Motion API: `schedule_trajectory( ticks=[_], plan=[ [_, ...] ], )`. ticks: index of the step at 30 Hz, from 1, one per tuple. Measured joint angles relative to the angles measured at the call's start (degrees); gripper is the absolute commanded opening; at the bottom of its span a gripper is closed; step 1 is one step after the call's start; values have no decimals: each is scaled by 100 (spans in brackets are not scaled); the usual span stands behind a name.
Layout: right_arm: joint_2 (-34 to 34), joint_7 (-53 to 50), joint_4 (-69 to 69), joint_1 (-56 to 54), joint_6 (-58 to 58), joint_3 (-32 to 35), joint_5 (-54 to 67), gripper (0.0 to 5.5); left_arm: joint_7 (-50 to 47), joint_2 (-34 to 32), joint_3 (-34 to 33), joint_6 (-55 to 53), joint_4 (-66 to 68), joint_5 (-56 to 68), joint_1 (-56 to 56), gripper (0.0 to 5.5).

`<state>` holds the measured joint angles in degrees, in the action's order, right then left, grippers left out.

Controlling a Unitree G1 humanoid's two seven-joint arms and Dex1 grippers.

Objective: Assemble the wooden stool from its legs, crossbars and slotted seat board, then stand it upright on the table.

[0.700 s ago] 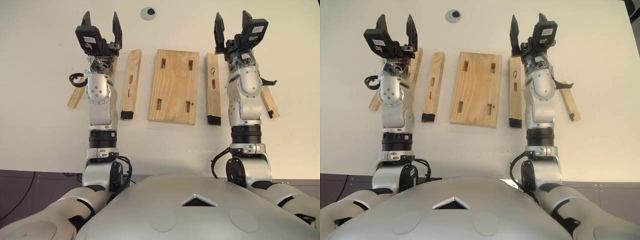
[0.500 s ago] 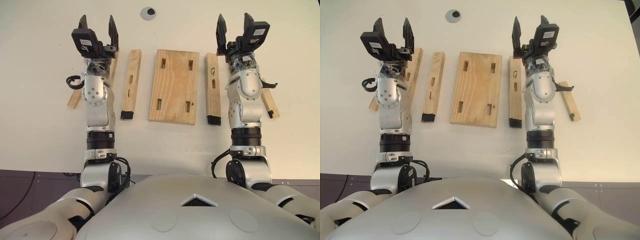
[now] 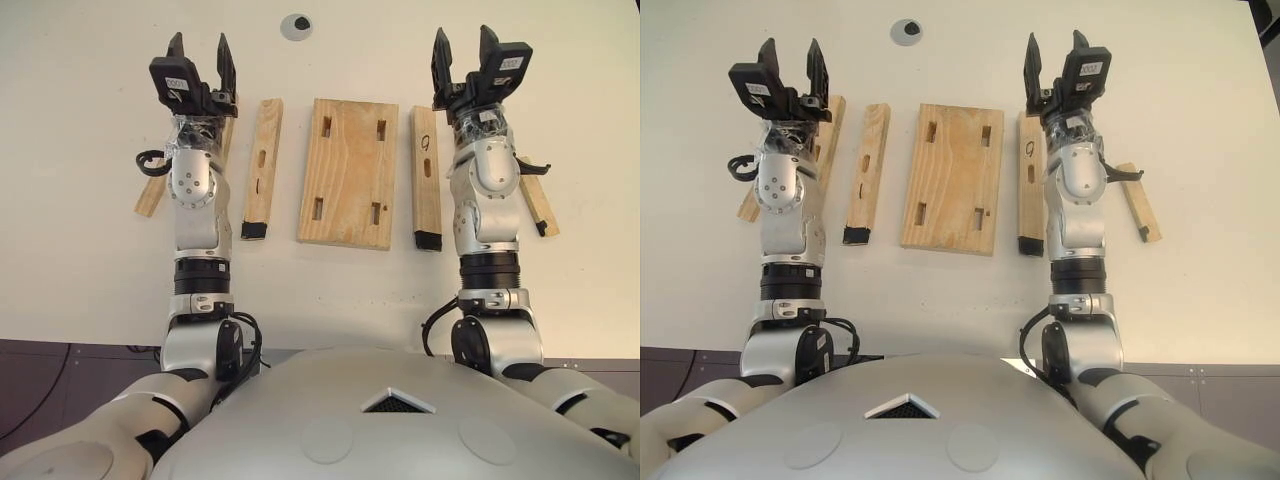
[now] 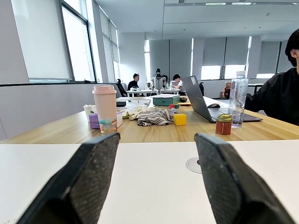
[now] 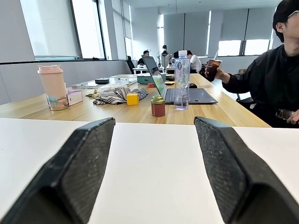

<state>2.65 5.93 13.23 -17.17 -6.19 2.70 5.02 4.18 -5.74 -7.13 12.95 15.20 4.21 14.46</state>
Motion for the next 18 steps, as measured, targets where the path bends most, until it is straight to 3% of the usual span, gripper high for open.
schedule_trajectory(
  ticks=[9,13,18],
  plan=[
    [106,165,-23,15,-2,11,13,313,-24,43,26,11,0,-20,30,294],
    [1101,1100,-659,542,145,474,486,313,-123,14,9,128,-11,-83,22,294],
    [2140,2315,-978,1952,419,1408,1294,313,-349,73,2,233,-98,-193,-219,294]
  ],
)
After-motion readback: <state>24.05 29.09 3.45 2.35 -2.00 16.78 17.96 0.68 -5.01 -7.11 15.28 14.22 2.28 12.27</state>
